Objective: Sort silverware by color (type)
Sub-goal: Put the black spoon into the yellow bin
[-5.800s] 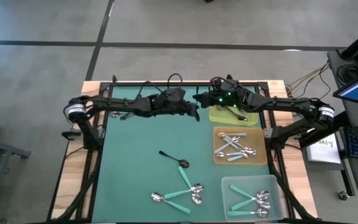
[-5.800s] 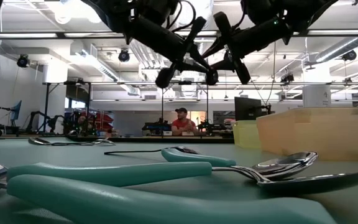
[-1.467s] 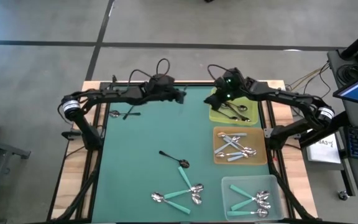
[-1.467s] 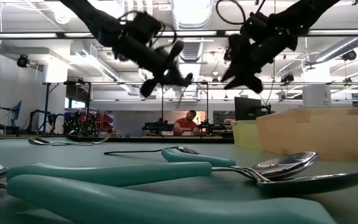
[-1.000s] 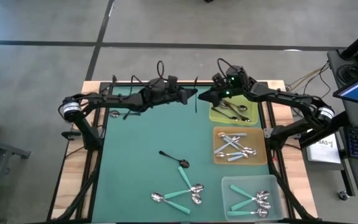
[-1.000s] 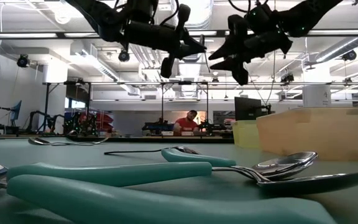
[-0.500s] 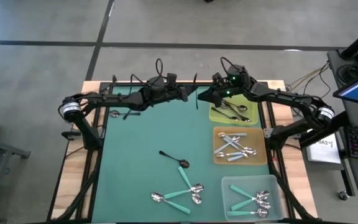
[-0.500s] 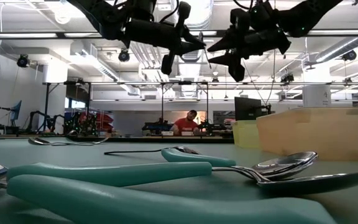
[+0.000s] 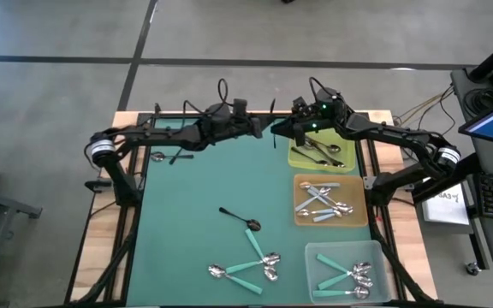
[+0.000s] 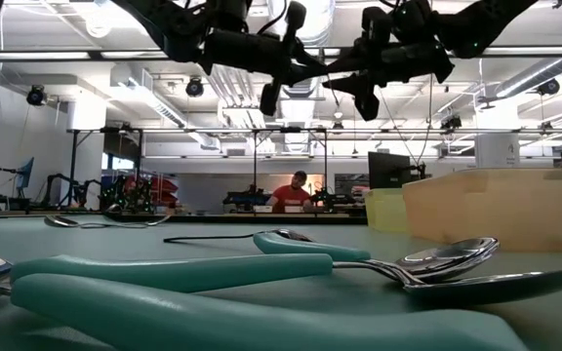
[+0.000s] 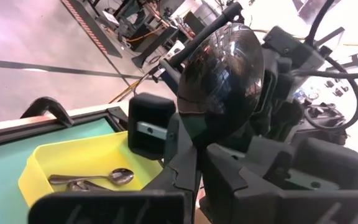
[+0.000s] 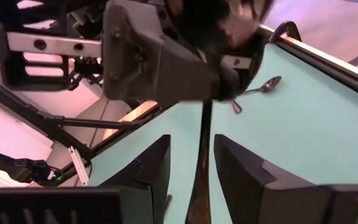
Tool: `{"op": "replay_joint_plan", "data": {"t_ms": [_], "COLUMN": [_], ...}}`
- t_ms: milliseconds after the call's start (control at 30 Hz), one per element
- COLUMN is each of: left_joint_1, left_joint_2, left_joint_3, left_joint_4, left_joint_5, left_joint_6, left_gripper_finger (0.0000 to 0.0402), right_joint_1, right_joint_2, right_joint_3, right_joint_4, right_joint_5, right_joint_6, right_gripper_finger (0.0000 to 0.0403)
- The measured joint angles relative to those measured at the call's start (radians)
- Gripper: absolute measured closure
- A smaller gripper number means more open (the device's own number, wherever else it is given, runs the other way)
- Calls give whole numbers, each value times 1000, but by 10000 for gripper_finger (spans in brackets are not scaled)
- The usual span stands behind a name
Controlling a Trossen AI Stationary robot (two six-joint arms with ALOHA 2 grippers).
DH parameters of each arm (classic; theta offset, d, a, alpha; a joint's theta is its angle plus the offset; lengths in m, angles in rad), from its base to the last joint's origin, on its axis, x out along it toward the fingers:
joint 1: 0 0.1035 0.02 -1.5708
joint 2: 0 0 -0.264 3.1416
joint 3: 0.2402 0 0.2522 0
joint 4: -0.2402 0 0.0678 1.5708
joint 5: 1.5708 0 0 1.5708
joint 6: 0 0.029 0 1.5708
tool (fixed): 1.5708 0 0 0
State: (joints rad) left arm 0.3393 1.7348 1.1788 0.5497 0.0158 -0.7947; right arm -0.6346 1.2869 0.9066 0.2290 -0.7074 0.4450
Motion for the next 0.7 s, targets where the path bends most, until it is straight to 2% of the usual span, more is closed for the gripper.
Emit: {"op": "replay_joint_plan", "data": {"t_ms": [167, 367, 567, 700], "left_joint_1": [0, 0, 0, 2], "left_joint_2": [11, 11, 11, 11], "left_joint_3": [21, 34, 37, 38], "left_joint_4": [3, 0, -30, -74], "left_joint_5": [1, 3, 4, 4], "left_joint_6": [3, 26, 26, 27], "left_gripper_finger": [401, 401, 400, 379], "right_joint_1": [0, 0, 0, -14], "right_joint_2": [0, 0, 0, 0], "right_joint_3": [0, 0, 0, 0], "right_joint_4": [0, 0, -11, -17], "right_joint_5": [0, 0, 0, 2], "right_joint_6": [0, -1, 11, 11], "right_gripper_finger": [312, 383, 390, 392]}}
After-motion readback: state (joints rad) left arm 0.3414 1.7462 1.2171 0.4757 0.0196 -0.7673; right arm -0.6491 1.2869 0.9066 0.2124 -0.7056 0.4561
